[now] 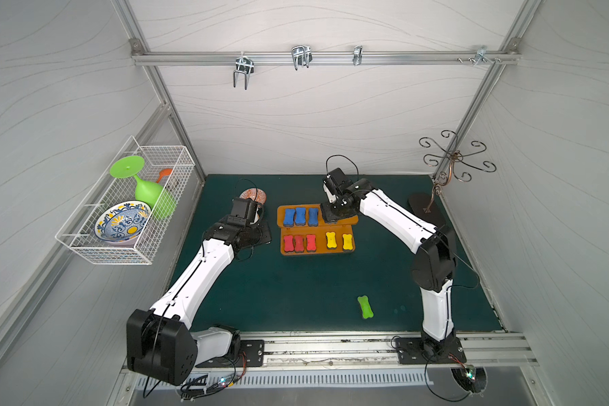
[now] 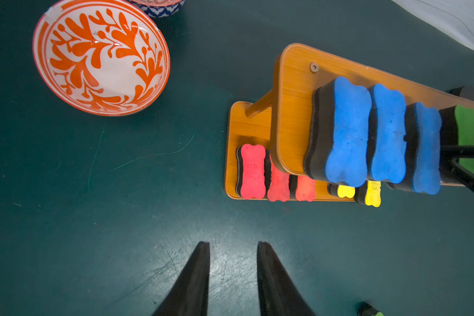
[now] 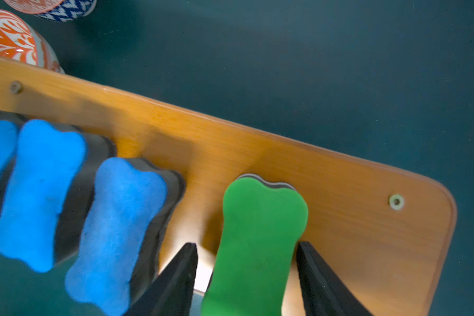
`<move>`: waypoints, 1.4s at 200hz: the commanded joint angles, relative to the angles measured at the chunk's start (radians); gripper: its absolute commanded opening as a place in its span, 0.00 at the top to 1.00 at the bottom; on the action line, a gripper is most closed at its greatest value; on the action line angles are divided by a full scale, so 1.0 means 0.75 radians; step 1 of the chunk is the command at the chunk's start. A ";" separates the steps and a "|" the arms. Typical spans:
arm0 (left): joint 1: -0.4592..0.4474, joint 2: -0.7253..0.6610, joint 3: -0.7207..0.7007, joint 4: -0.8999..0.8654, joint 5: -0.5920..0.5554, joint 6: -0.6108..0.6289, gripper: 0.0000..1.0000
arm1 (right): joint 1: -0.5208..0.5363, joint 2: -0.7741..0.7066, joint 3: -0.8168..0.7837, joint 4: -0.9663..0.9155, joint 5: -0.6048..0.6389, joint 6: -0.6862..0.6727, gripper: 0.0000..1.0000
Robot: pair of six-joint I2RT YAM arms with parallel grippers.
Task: Remove the whiteboard erasers from the shelf
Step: Pick up the whiteboard eraser from the shelf, then place the whiteboard eraser at the center of the board.
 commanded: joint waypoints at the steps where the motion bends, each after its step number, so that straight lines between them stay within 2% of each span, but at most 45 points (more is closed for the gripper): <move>1: -0.002 -0.019 0.015 0.015 -0.005 0.016 0.67 | -0.009 0.033 0.038 -0.034 0.030 -0.012 0.43; 60: -0.002 -0.014 0.015 0.014 -0.004 0.016 0.67 | -0.008 0.009 0.022 -0.034 0.046 0.010 0.59; 91: -0.002 -0.019 0.013 0.015 0.033 0.007 0.67 | 0.008 -0.128 -0.084 -0.027 0.072 0.048 0.62; 116: -0.002 -0.026 0.009 0.023 0.078 0.000 0.67 | 0.053 -0.345 -0.327 -0.001 0.112 0.116 0.62; 137: -0.004 -0.041 -0.009 0.039 0.108 -0.007 0.67 | 0.119 -0.564 -0.611 0.006 0.146 0.208 0.62; 182: -0.004 -0.085 -0.035 0.065 0.141 -0.013 0.67 | 0.368 -0.927 -1.119 -0.060 0.198 0.528 0.62; 229: -0.006 -0.086 -0.042 0.081 0.175 -0.021 0.67 | 0.579 -1.070 -1.400 -0.035 0.184 0.801 0.62; 255: -0.008 -0.087 -0.045 0.082 0.176 -0.021 0.67 | 0.650 -1.070 -1.476 0.064 0.165 0.834 0.61; 280: -0.010 -0.086 -0.049 0.083 0.175 -0.022 0.67 | 0.659 -1.034 -1.508 0.141 0.120 0.828 0.61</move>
